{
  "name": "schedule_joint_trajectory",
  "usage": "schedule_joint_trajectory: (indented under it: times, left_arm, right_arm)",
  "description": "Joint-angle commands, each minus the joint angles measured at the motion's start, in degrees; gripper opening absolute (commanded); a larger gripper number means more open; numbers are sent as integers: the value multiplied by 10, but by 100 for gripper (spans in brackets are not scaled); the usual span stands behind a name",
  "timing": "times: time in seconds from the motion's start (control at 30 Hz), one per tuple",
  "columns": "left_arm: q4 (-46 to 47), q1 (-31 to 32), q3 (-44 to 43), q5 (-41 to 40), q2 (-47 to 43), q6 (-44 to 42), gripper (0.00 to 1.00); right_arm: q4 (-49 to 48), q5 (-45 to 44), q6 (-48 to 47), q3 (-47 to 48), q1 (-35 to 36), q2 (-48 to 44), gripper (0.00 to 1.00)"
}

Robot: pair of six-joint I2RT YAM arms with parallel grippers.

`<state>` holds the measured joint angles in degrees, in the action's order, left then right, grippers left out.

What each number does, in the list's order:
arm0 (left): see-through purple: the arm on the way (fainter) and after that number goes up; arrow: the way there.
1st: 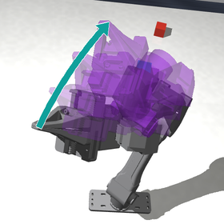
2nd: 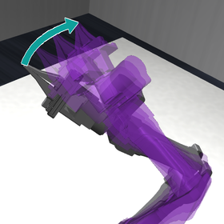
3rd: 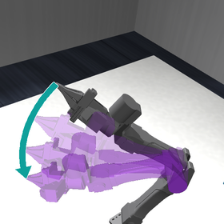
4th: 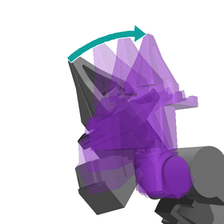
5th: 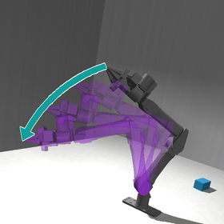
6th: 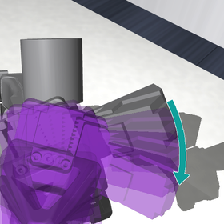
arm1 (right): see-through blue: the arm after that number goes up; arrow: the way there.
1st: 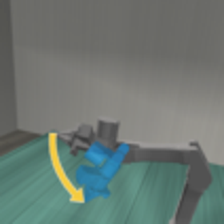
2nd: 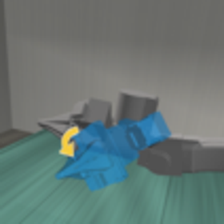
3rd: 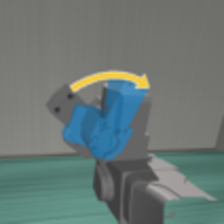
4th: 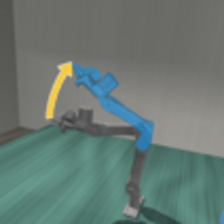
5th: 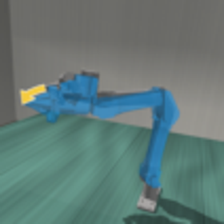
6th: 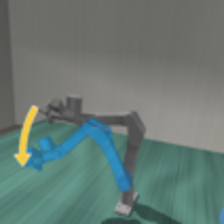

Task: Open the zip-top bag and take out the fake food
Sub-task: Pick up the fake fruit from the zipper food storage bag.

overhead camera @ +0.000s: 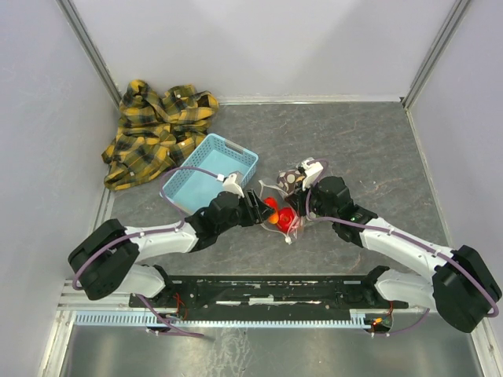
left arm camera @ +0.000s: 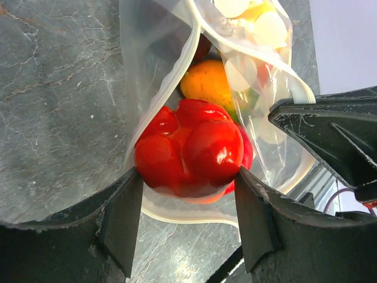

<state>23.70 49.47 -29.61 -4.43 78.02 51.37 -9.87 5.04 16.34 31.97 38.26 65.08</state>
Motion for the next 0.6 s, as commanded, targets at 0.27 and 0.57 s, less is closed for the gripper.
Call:
schedule_joint_trajectory:
  times: [0.27,0.57]
  left_arm:
    - [18,-9,16,-9,-76,-16,45]
    - [-58,-13,4,-53,-142,-55,45]
  right_arm:
    - [-31,-12,11,-5,1,-10,2]
    - [-35,-7,10,-8,2,-9,1]
